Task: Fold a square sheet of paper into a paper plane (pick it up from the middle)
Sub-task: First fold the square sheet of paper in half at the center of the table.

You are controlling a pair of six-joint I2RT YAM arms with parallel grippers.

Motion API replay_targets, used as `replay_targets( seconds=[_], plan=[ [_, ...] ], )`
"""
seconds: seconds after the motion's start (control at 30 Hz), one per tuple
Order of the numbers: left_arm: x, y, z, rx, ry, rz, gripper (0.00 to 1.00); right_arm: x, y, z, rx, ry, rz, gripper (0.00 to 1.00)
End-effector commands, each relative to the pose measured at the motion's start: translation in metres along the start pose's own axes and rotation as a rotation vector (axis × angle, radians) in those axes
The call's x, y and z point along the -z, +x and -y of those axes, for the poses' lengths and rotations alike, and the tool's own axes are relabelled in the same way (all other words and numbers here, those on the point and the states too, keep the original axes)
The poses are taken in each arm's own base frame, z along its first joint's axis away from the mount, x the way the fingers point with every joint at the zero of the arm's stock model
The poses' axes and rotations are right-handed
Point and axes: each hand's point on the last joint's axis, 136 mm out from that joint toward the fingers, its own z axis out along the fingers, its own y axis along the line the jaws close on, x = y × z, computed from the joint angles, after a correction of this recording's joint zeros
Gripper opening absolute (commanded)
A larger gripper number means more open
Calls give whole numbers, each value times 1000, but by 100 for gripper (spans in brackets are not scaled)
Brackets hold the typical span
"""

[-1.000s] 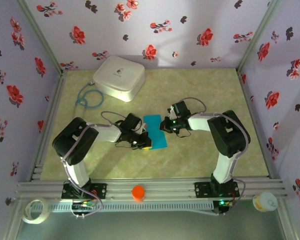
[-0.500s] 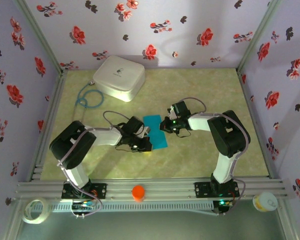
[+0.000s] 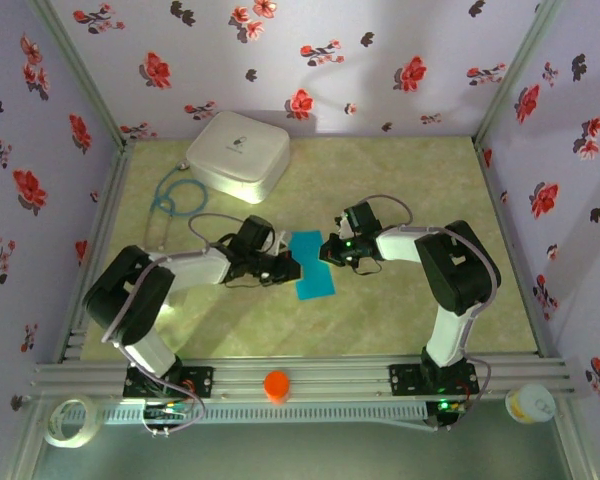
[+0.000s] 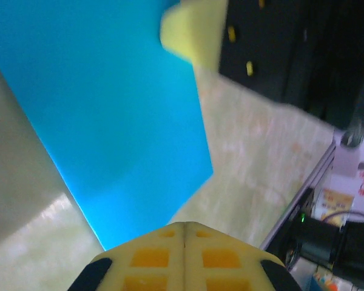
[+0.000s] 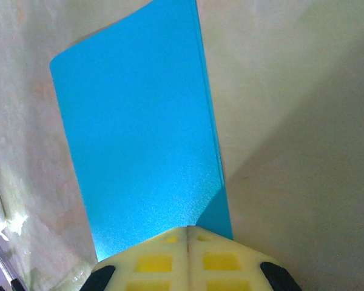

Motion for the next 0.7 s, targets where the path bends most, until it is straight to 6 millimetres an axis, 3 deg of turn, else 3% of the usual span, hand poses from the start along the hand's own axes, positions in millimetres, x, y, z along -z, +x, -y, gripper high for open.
replay_targets(
  seconds=[0.0,0.17,0.47,0.53,0.67],
  plan=[
    [-9,-19,3,37,35,12,0,-5,55,80,-140,275,-142,0],
    [-23,-24,-11,69,21,-12,0,-4,55,79,-139,273,-142,0],
    [-28,-3,-67,184,-75,-52,0,-5,55,79,-140,274,-142,0],
    [-25,-4,-66,198,-63,-43,0,-4,55,80,-142,277,-144,0],
    [-16,-19,-40,177,-21,-39,0,-4,55,79,-141,279,-142,0]
  ],
)
